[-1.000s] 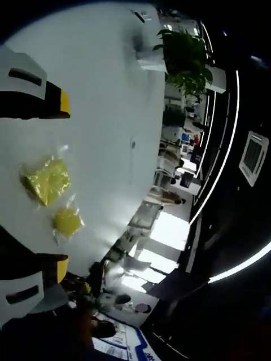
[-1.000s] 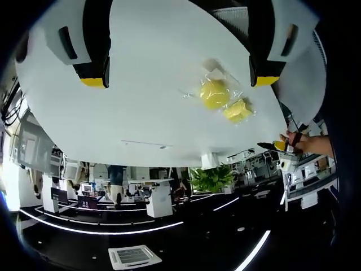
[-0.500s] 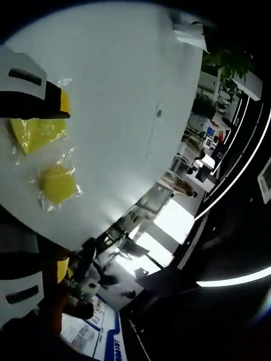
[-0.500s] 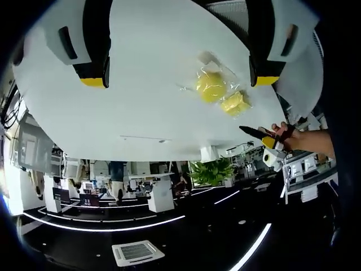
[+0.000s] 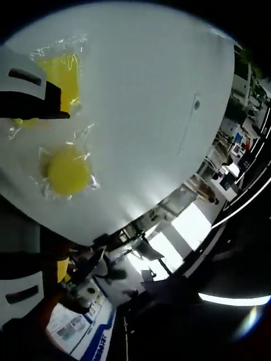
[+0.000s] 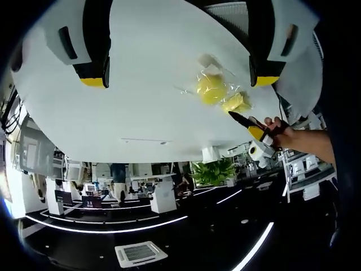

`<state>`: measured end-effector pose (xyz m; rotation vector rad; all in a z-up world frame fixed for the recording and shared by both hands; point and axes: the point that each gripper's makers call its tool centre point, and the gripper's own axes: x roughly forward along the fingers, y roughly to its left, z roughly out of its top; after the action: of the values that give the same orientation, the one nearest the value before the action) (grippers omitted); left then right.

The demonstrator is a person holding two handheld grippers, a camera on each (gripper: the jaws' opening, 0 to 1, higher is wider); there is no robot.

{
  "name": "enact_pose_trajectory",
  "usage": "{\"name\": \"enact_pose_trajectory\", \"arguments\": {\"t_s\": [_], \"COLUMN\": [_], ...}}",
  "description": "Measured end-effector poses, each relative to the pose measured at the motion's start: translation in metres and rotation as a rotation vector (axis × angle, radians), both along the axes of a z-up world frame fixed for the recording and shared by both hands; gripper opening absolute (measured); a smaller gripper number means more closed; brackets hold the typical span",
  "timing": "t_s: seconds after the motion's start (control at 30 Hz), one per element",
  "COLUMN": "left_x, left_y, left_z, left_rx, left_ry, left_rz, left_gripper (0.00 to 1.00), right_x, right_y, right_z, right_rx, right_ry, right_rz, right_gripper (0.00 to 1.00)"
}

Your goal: Compare the silicone blocks by pressing each to a similar depth, holding the contact briefly, and releasing to observe deformation and rebound differences across the visible hardness samples.

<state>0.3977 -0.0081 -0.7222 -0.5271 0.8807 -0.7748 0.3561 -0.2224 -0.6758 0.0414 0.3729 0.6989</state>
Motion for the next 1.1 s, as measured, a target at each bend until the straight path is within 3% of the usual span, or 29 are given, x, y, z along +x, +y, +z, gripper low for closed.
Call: {"name": "enact_pose_trajectory", "arguments": {"t_s": [0.13,0.27,0.43,0.67,0.73,1.1], "left_x": [-0.003,0.000,0.004,0.002,0.000,-0.001], "left_y": [-0.009,-0.013,-0.018,-0.019,-0.021,-0.032], "left_z": [-0.010,-0.017,-0.031,-0.043,-0.048,-0.059], "left_rx": [0.014,0.028,0.065,0.112,0.119,0.130], "left_ry": [0.026,0.008,0.053,0.064,0.091,0.114], "left_rz": [-0.010,0.000,0.025,0.051,0.045,0.043], "left_gripper": [0.98,0.94,0.86,0.84,0.83,0.60], "right_x": [-0.001,-0.003,-0.003,-0.005,-0.006,-0.009], "right_y": [-0.001,-0.001,-0.001,-0.001,-0.002,-0.003], "right_z": [-0.002,-0.005,-0.005,-0.005,-0.006,-0.006], "right_rx": [0.000,0.002,0.008,0.011,0.010,0.006], "right_ry": [0.006,0.011,0.013,0.013,0.015,0.022], "right_rz": [-0.001,-0.001,-0.004,-0.005,-0.006,-0.011], "right_gripper": [0.97,0.97,0.97,0.97,0.97,0.97]}}
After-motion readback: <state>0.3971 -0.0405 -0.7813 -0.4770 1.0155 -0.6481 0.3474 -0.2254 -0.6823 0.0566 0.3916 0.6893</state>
